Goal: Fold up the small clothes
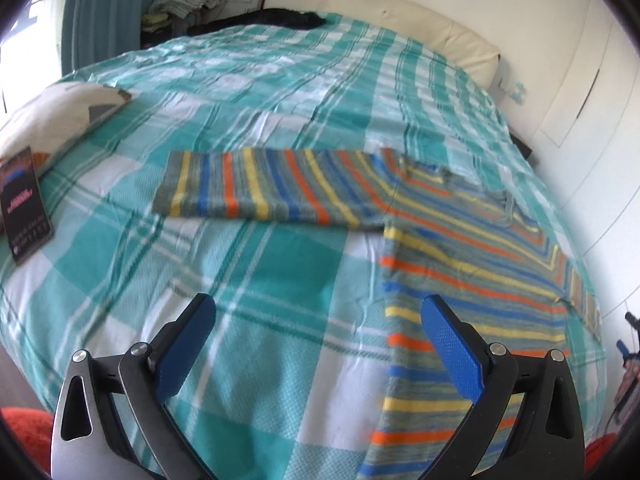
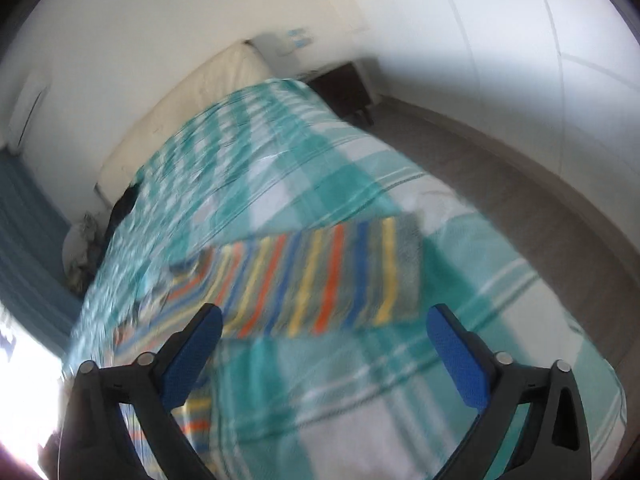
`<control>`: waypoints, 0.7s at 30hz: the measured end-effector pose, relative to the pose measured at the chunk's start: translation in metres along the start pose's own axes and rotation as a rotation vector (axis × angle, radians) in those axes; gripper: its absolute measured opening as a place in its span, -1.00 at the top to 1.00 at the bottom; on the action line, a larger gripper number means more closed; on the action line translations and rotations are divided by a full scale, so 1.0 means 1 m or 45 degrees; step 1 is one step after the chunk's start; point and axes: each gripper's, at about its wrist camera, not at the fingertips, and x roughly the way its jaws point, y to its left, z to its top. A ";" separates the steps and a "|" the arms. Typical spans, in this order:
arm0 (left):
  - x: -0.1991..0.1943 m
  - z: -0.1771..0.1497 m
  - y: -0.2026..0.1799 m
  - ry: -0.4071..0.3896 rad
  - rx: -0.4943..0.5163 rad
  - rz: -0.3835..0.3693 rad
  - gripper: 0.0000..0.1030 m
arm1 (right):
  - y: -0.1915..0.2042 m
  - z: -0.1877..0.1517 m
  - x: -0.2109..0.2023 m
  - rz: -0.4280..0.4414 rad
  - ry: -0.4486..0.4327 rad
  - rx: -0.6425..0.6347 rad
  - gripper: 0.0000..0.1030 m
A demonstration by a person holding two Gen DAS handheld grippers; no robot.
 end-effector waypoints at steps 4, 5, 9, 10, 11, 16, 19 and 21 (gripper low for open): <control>0.012 -0.020 -0.001 0.028 0.036 0.042 -0.99 | -0.055 0.034 0.044 0.029 0.139 0.233 -0.40; 0.015 -0.023 -0.001 0.036 0.051 0.053 -0.99 | -0.062 0.036 0.053 0.053 0.168 0.272 -0.38; 0.025 -0.026 0.000 0.049 0.096 0.109 -0.99 | -0.068 0.038 0.087 0.074 0.308 0.296 -0.05; 0.028 -0.026 0.002 0.053 0.090 0.115 -0.99 | -0.065 0.035 0.093 0.064 0.335 0.286 -0.03; 0.030 -0.026 0.003 0.058 0.078 0.115 -0.99 | -0.062 0.035 0.100 0.050 0.362 0.264 -0.01; 0.038 -0.030 0.013 0.094 0.025 0.123 -0.98 | -0.039 0.034 0.119 -0.098 0.456 0.090 0.96; 0.035 -0.030 0.014 0.076 0.032 0.134 -0.98 | 0.000 0.044 0.104 -0.199 0.371 -0.070 0.96; 0.032 -0.029 0.016 0.066 0.015 0.119 -0.98 | 0.049 0.055 0.083 -0.116 0.275 -0.184 0.96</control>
